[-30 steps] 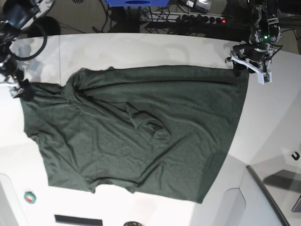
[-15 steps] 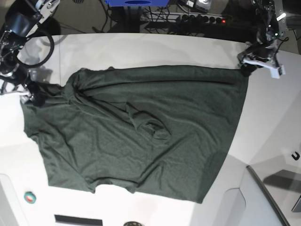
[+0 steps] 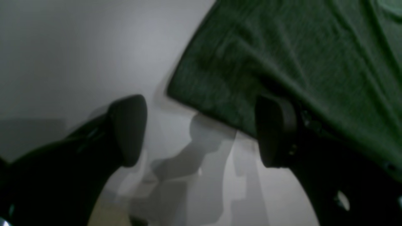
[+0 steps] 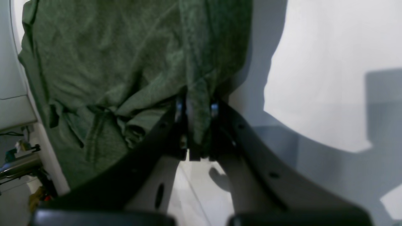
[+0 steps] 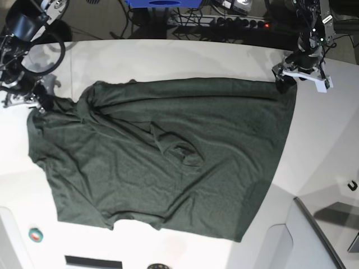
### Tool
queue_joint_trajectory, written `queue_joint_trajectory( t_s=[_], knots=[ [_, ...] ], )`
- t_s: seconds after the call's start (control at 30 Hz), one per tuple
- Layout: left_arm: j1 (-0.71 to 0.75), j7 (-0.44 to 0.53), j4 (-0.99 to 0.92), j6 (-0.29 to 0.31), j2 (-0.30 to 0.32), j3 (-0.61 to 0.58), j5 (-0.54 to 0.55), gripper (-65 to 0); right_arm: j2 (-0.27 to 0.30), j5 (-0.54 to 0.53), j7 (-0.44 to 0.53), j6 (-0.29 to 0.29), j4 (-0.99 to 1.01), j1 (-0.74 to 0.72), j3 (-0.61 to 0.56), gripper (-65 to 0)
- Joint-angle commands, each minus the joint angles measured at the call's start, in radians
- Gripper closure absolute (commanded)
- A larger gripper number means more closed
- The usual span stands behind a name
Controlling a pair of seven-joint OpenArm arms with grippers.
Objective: Layout the t-shirt on the table in an organized manner, then fold the t-shirt properly
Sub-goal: 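Grasp the shirt edge with both grippers and pull it taut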
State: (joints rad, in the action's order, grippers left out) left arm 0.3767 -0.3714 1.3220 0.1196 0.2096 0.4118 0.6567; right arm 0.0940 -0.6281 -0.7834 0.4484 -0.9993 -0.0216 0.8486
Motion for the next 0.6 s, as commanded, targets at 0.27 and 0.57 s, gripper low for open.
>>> queue_joint_trajectory(
  t_s=[0.27,0.57],
  knots=[
    [-0.089,-0.022,-0.114,-0.004,-0.069,-0.008,0.007,-51.8,0.017,-0.002,0.002,-0.003,-0.016,0.005,0.002,-0.3],
    [-0.091,-0.022,-0.115,-0.004,-0.108,-0.008,0.007,-31.1,0.028,-0.002,0.002,-0.003,-0.016,0.005,-0.001,-0.3]
  ],
)
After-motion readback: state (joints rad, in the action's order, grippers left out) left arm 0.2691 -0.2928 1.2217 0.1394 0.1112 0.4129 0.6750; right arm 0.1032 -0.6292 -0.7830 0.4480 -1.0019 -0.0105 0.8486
